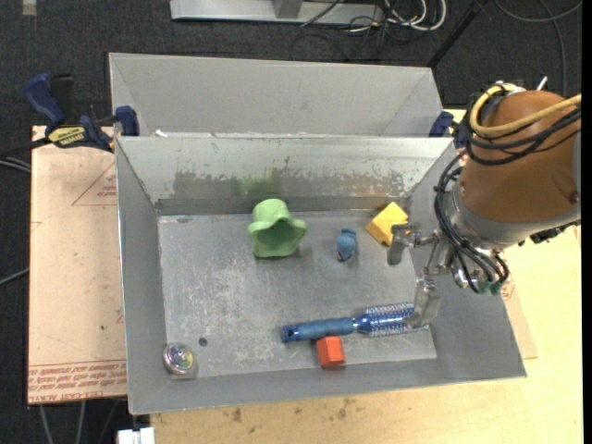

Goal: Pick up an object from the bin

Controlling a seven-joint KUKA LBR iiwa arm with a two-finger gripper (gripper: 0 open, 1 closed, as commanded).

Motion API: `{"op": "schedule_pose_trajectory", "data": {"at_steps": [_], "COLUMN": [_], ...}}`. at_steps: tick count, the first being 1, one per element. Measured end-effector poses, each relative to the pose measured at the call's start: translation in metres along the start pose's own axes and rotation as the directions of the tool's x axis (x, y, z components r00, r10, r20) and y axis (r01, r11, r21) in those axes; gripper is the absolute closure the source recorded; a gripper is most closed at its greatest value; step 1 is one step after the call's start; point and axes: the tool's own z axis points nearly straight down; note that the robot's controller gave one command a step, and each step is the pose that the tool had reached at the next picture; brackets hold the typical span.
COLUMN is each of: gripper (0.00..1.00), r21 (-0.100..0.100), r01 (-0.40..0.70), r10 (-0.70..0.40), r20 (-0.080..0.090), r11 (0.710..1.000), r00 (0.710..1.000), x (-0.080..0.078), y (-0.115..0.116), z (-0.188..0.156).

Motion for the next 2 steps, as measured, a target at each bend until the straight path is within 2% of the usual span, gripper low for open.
{"op": "schedule_pose_trajectory", "data": {"at_steps": [1,2], "gripper": [0.00,1.00], "r21": [0.001,0.001], "r01": [0.052,0.055], "r10": [-0.052,-0.055], "r20": [0.010,0.008], "r11": [0.999,0.999], "r00": [0.999,0.998], "x": [0.0040,0.0043], "y": [-0.0007,-0.0008], "z": [0.1702,0.1674]}}
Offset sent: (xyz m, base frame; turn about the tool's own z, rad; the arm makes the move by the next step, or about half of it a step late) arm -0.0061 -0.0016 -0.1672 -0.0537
